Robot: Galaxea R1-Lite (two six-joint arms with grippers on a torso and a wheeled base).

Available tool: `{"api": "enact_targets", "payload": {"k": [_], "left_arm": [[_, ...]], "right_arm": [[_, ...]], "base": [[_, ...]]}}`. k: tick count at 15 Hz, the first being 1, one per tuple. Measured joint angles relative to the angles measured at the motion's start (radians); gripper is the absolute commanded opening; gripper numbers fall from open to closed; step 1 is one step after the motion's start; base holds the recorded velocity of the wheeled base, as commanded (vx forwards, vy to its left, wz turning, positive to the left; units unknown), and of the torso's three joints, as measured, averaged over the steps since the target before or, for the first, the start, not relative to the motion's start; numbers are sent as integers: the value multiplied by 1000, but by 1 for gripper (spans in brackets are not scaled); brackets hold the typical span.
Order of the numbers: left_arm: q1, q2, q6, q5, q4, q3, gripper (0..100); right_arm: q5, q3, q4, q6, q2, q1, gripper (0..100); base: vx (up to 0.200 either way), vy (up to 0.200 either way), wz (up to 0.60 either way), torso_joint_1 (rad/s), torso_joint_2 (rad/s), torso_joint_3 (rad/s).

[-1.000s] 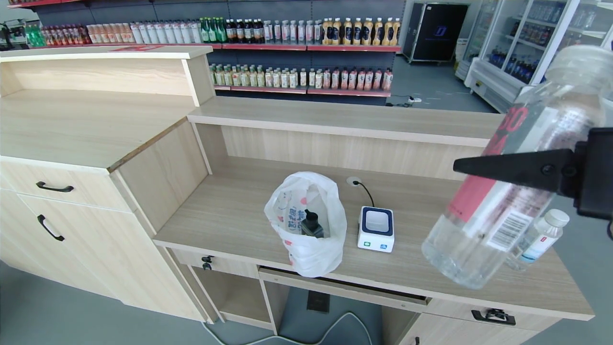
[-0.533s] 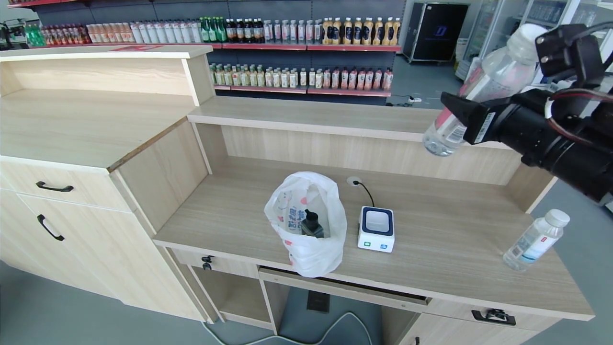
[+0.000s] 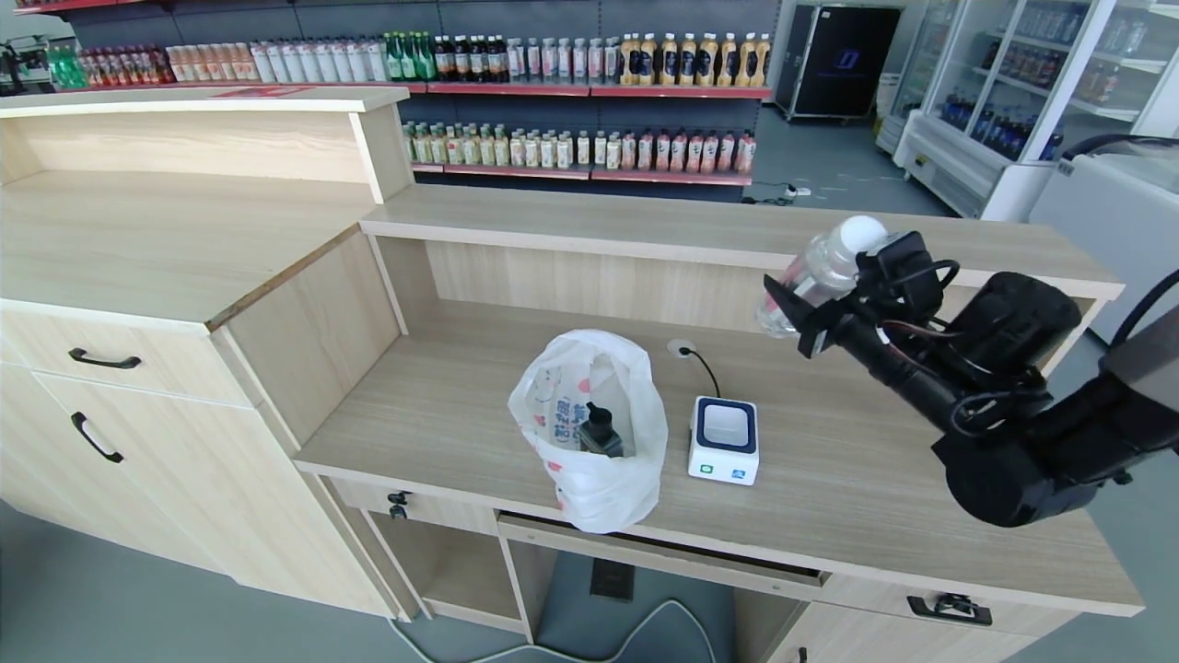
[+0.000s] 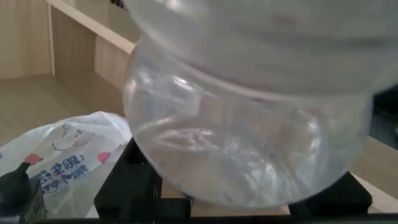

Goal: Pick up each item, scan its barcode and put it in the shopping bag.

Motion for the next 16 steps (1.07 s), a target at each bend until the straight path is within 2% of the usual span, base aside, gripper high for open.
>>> {"api": "enact_targets", "payload": {"k": [2, 6, 16], "left_arm": [[0, 0, 0, 0, 0, 0, 100], [0, 0, 0, 0, 0, 0, 100], [0, 0, 0, 0, 0, 0, 100]], "right_arm": [[97, -61, -21, -32, 93, -28, 0], [211, -180, -22, -62, 234, -54, 0], [366, -280, -21, -148, 409, -60, 0]], "base": [[0, 0, 0, 0, 0, 0], [0, 0, 0, 0, 0, 0], [0, 0, 0, 0, 0, 0]]}}
